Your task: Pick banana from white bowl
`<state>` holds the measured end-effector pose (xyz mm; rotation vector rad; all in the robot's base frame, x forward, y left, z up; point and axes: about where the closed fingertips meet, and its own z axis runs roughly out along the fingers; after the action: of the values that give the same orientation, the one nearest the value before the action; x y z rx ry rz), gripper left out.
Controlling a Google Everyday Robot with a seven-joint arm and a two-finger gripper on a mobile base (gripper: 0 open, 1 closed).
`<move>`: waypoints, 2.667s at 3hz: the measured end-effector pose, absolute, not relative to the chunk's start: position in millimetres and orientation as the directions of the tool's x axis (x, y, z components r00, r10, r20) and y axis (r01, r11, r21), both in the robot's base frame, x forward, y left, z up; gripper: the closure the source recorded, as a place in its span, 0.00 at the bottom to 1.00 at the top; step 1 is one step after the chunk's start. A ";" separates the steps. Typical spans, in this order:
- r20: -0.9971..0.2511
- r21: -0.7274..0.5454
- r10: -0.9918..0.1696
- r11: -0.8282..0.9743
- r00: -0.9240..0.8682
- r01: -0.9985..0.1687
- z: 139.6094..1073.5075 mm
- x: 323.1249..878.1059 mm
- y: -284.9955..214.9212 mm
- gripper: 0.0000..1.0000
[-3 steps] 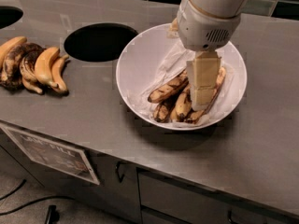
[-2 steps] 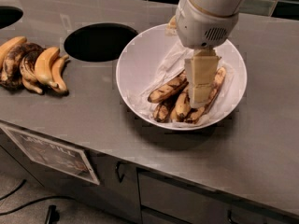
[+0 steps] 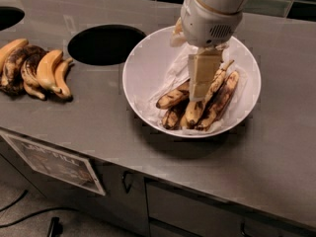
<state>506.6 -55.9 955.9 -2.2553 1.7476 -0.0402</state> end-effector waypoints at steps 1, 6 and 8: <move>-0.166 -0.220 -0.949 -0.230 0.269 -0.948 947.0 515.2 -52.8 0.22; -0.196 -0.177 -0.945 -0.230 0.263 -0.957 924.7 522.0 -42.1 0.36; -0.226 -0.167 -0.957 -0.145 0.181 -0.975 918.5 522.9 -45.7 0.39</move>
Offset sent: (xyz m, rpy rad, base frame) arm 0.0148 0.0024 -0.0255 0.0112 0.0824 0.0078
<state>522.9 -45.7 918.5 -2.1861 1.8488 0.0939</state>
